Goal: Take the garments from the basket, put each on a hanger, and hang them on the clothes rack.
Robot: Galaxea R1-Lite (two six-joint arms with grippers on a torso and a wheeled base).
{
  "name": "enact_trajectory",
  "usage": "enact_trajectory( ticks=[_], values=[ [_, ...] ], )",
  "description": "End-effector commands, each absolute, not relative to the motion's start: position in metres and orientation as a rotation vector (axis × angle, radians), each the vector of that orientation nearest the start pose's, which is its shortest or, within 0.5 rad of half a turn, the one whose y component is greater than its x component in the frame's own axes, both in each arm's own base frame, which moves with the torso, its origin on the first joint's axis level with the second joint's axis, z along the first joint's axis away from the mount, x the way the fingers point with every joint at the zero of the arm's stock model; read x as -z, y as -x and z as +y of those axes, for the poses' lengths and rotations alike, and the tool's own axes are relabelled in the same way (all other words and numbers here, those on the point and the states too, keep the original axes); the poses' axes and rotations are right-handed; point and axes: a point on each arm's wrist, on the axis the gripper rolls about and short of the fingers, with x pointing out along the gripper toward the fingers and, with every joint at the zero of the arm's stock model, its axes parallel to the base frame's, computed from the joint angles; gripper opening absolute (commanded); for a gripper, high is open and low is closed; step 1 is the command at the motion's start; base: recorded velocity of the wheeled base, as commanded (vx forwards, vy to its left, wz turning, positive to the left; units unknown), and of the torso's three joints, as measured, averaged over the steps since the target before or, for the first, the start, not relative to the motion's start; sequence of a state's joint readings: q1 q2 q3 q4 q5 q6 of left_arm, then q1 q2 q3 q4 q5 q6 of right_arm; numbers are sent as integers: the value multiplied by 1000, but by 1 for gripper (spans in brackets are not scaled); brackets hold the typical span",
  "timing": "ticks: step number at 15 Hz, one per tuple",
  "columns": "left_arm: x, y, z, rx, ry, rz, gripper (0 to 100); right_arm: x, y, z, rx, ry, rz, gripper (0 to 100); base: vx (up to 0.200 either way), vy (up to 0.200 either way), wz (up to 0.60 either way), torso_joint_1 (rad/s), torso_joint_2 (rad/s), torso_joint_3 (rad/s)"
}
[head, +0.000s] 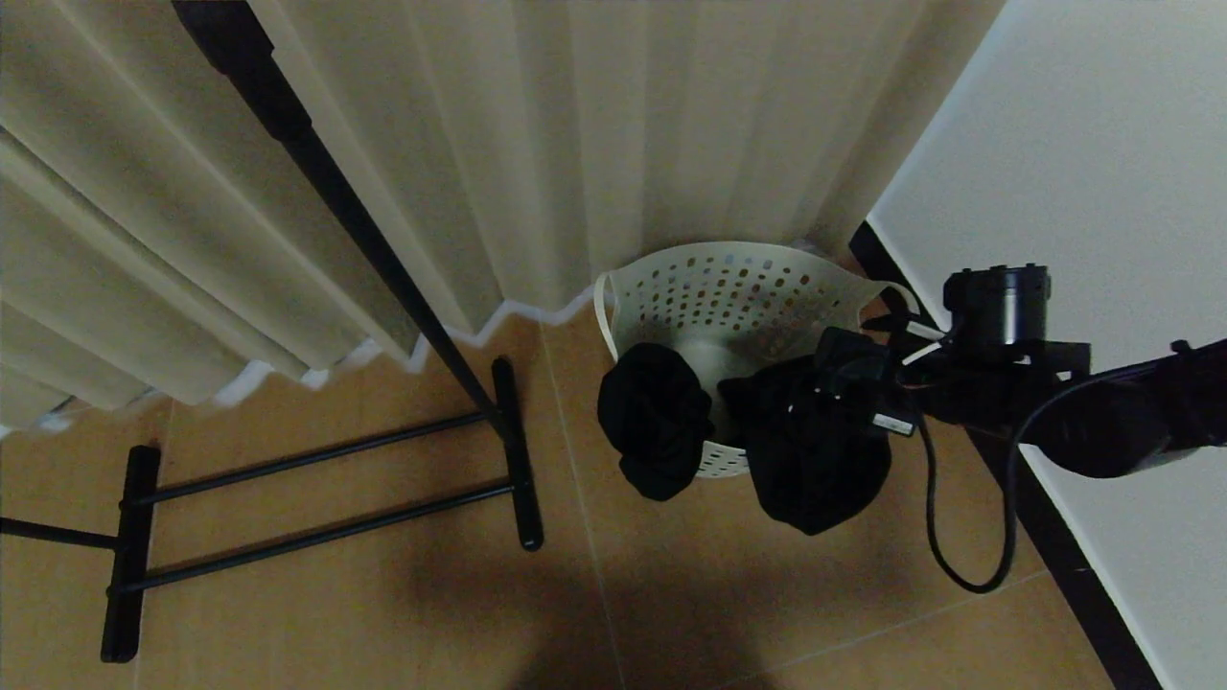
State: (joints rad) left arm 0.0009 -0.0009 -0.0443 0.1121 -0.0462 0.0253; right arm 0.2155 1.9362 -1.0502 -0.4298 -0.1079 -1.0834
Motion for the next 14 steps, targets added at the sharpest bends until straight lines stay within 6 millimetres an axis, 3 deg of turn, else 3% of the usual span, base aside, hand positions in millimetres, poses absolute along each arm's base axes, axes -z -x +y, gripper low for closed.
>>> enact_trajectory(
  ticks=[1,5,7,8,10,14],
  values=[
    [-76,27,-1,45,-23,67,100,-131,-377,86,-351,1149,376,100,0,0,0,0,0,0],
    [-76,27,-1,45,-21,67,100,-125,-407,91,-299,1156,368,100,0,0,0,0,0,0],
    [-76,27,-1,45,-21,67,100,-128,-411,92,-285,1156,358,100,0,0,0,0,0,0],
    [-76,27,-1,45,-21,67,100,-128,-411,92,-281,1154,358,0,0,0,0,0,0,0],
    [-76,27,-1,45,-17,67,100,-128,-409,91,-279,1152,363,0,0,0,0,0,0,0],
    [-77,27,-1,45,-5,66,100,-161,-381,86,-252,1129,312,0,0,0,0,0,0,0]
  ],
)
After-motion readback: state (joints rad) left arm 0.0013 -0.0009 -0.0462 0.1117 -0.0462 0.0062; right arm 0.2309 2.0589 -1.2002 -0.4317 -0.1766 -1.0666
